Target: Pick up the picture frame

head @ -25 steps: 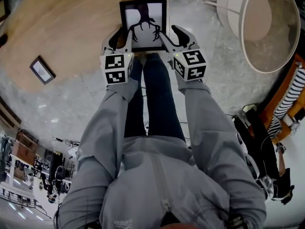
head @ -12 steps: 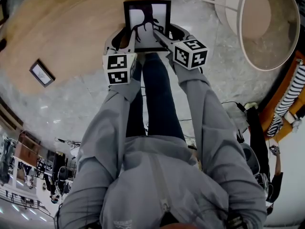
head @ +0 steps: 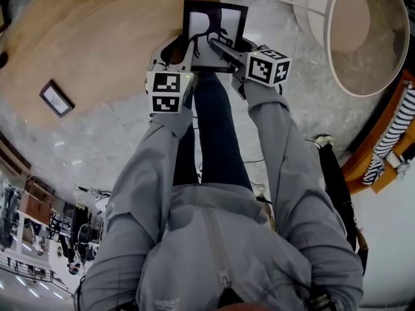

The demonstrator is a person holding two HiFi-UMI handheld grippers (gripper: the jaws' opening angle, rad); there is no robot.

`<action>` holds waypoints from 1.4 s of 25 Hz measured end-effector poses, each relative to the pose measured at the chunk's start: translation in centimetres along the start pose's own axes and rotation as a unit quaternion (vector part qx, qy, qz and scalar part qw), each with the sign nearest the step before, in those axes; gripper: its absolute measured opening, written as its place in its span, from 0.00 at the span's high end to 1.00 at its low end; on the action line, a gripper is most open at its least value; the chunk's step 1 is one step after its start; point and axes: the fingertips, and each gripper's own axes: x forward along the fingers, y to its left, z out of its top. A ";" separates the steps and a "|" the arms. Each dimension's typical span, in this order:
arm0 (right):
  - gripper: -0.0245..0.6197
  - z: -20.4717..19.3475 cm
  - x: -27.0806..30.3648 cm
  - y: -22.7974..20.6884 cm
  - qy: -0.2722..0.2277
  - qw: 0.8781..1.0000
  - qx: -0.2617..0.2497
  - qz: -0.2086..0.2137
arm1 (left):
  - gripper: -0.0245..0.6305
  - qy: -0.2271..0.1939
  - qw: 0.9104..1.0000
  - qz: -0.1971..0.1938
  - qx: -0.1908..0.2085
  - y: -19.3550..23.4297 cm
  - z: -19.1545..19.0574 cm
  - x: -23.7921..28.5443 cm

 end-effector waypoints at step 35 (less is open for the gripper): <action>0.90 -0.5 -4.0 6.6 -0.031 0.993 0.114 0.014 | 0.85 0.049 0.997 -0.017 -0.062 -1.7 0.2 -4.3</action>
